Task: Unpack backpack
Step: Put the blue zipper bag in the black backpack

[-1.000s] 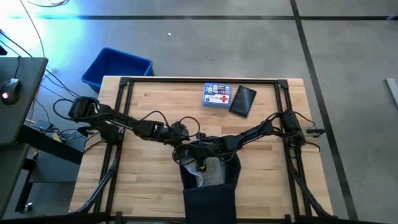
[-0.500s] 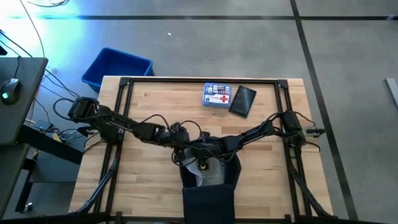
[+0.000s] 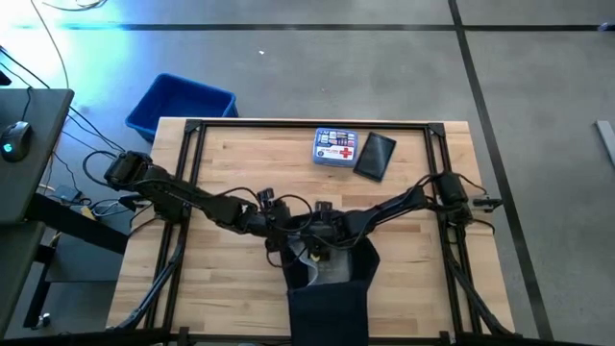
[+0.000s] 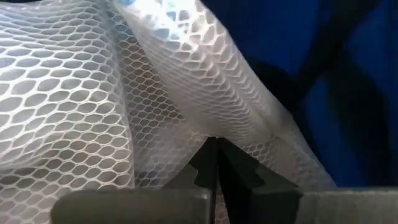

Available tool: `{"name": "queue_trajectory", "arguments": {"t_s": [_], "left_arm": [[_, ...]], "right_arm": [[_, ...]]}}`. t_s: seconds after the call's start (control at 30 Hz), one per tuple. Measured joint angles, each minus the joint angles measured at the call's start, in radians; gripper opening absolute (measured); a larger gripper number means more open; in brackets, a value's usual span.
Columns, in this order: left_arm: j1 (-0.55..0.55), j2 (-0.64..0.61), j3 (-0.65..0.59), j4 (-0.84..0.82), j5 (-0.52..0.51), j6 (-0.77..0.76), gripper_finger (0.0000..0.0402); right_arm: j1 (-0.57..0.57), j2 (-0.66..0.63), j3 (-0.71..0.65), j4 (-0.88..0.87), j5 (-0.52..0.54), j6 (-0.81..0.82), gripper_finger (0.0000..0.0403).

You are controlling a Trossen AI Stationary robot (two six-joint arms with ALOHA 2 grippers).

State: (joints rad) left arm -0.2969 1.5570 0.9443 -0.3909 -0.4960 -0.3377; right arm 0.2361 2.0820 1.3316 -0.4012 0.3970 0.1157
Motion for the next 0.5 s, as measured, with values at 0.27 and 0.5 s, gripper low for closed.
{"name": "queue_trajectory", "arguments": {"t_s": [0.27,0.5], "left_arm": [[-0.016,0.000,0.000,-0.002,-0.027,-0.001,0.0000],[-0.019,0.000,0.000,0.020,-0.030,0.000,0.0000]], "right_arm": [[0.092,0.006,0.183,-0.152,0.269,-0.072,0.0000],[0.136,0.005,0.164,0.067,0.260,-0.197,0.0000]]}}
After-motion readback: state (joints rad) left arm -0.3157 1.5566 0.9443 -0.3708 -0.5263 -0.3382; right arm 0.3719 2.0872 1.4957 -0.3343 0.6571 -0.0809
